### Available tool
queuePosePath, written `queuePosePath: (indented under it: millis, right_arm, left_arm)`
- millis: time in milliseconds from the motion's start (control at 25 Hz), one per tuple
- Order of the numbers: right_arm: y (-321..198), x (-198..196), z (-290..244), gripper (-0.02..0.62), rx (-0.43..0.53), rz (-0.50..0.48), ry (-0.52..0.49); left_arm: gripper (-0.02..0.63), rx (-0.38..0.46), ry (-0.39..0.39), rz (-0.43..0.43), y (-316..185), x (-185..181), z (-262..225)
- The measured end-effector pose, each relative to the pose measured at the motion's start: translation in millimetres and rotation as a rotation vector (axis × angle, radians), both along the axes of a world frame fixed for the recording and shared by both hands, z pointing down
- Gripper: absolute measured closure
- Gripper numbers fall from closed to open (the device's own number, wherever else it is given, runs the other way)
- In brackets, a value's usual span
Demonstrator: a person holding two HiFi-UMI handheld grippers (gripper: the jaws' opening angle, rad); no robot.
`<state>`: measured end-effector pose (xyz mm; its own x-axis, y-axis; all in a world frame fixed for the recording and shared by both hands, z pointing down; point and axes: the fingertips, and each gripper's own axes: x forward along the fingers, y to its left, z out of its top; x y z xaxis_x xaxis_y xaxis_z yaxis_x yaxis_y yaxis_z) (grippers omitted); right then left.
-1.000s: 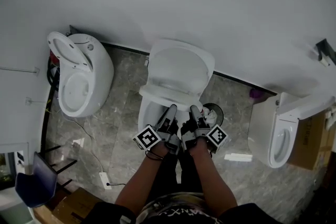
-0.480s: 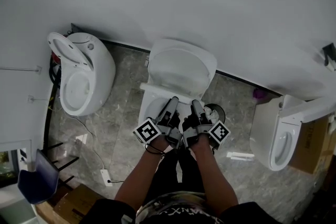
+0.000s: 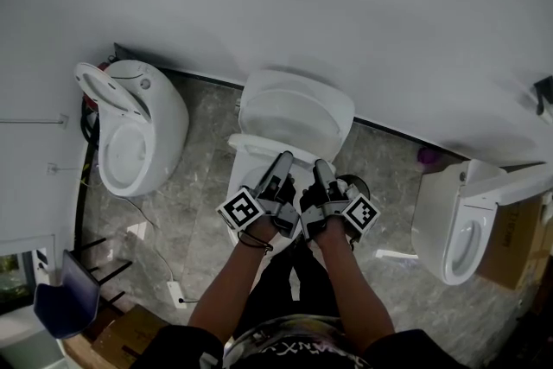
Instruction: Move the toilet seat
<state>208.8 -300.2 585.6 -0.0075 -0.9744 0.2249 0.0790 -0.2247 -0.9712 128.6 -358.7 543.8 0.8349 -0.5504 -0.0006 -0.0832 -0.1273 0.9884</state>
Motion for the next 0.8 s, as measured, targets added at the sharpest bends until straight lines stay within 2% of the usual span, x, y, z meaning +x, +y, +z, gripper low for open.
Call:
queuePosePath:
  millis: [320, 480, 720, 800]
  right_arm:
    - [-21, 20, 3, 0.408, 0.015, 0.012, -0.01]
    - [-33, 29, 5, 0.408, 0.025, 0.012, -0.013]
    - [-45, 41, 8, 0.408, 0.032, 0.017, -0.017]
    - [-51, 45, 9, 0.41, 0.033, 0.02, -0.019]
  left_arm:
    - [0.466, 0.027, -0.008, -0.001, -26, 21, 2]
    - [0.468, 0.007, 0.01, -0.009, -37, 33, 4]
    - [0.469, 0.101, -0.057, 0.012, -55, 43, 7]
    - [0.469, 0.106, -0.061, 0.013, -61, 48, 8]
